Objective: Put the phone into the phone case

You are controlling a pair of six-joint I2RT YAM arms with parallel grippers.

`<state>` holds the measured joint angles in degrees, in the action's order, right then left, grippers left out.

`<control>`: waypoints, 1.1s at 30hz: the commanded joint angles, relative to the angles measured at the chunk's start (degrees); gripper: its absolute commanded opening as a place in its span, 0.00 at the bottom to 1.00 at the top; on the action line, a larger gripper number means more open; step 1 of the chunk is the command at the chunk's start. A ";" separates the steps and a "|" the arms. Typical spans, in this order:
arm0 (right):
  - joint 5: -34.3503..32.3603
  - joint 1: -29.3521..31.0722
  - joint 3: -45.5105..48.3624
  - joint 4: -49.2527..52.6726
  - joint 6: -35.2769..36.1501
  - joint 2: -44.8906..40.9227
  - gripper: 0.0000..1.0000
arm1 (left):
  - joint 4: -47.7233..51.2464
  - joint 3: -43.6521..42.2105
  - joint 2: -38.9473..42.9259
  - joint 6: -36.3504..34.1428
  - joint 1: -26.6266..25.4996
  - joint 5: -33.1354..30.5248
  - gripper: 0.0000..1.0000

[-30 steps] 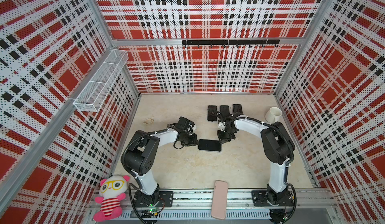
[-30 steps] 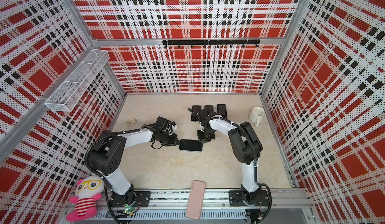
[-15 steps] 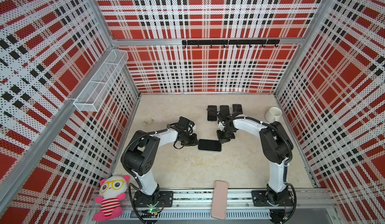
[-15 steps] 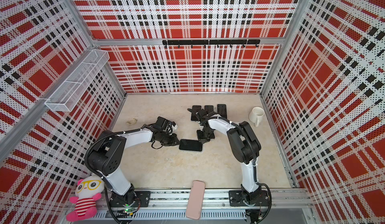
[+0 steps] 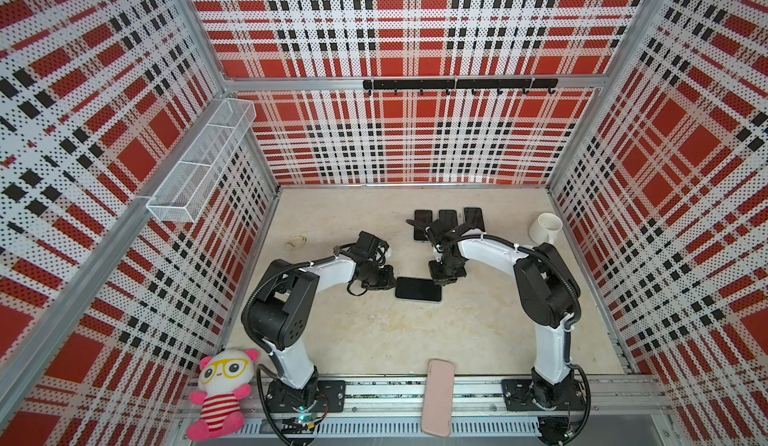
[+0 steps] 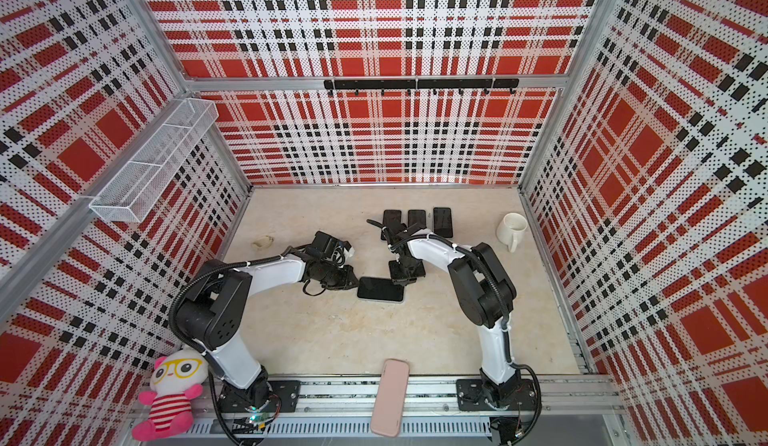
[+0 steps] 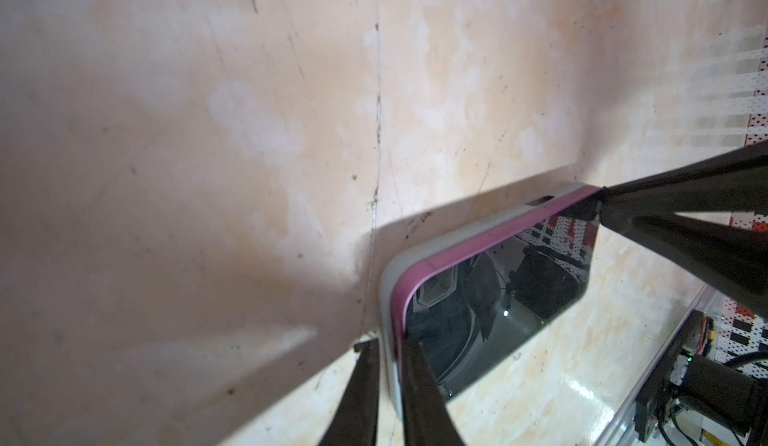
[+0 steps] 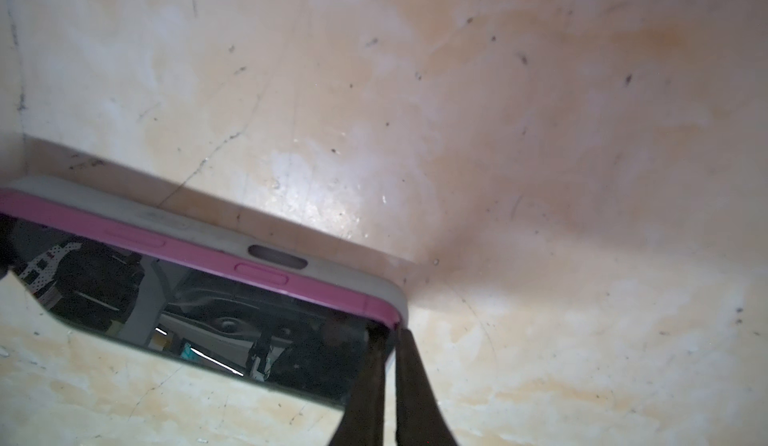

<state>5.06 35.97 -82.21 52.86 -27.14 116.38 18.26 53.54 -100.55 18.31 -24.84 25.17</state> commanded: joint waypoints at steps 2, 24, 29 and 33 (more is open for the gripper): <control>0.34 1.55 2.63 -2.08 1.87 5.98 0.13 | 0.85 0.25 -0.71 -0.95 -0.21 -4.25 0.16; 9.66 -4.91 -0.02 -1.69 6.57 -2.70 0.14 | 0.28 0.17 0.45 -0.99 0.93 -2.45 0.16; 8.23 -4.88 0.56 -1.53 6.57 -1.23 0.13 | 0.26 0.17 0.36 -0.99 0.91 -2.48 0.16; 8.34 -4.69 1.16 -2.27 6.83 -0.08 0.12 | 0.24 0.24 0.45 -0.97 0.96 -2.41 0.16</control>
<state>14.06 30.83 -81.84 51.68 -21.19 114.32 18.39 53.69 -100.51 17.93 -24.47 25.10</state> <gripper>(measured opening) 0.121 0.164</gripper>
